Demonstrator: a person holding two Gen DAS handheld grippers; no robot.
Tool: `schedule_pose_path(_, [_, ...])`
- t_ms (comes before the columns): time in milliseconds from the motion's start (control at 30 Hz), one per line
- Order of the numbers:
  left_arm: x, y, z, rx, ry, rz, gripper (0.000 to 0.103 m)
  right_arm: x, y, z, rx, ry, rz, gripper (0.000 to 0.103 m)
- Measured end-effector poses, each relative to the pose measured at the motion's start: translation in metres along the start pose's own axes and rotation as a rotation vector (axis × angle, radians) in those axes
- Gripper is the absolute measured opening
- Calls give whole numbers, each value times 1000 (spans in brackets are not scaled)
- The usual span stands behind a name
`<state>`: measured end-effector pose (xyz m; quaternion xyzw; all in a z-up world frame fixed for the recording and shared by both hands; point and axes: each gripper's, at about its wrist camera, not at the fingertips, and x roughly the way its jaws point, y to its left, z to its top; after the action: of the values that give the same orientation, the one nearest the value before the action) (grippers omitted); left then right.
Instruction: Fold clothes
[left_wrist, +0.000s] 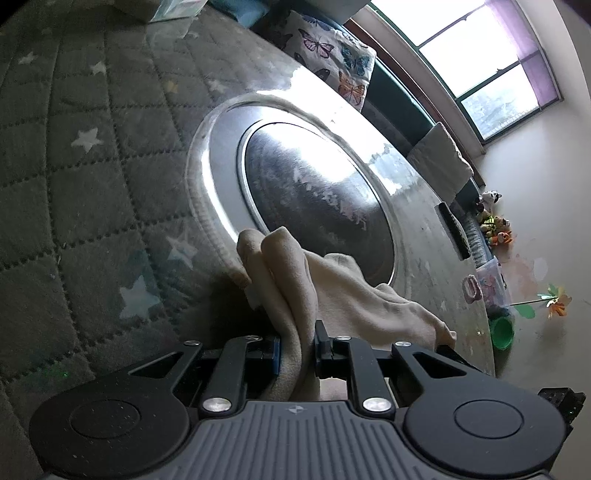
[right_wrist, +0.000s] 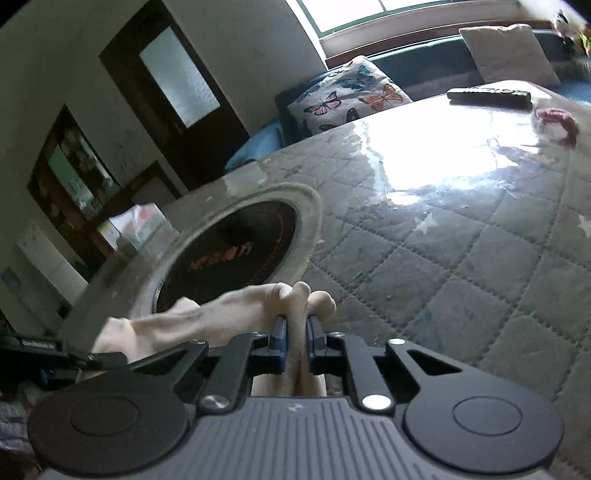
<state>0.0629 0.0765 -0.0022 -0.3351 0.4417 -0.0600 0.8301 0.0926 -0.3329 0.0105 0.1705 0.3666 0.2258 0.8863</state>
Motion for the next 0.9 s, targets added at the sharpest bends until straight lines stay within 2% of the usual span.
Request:
schedule_pose_path(167, [-1, -31, 3, 71, -10, -11, 17, -21, -2, 1, 1, -59, 15, 8])
schedule_pose_path(300, [11, -62, 4, 133, 0, -26, 16, -46, -10, 7, -8, -120, -15, 8])
schedule_pose_path(633, [68, -151, -2, 280, 49, -79, 16, -103, -55, 40, -17, -241, -175, 8])
schedule_pose_path(900, [116, -210, -3, 372, 94, -88, 16, -120, -94, 67, -6, -282, -298, 8])
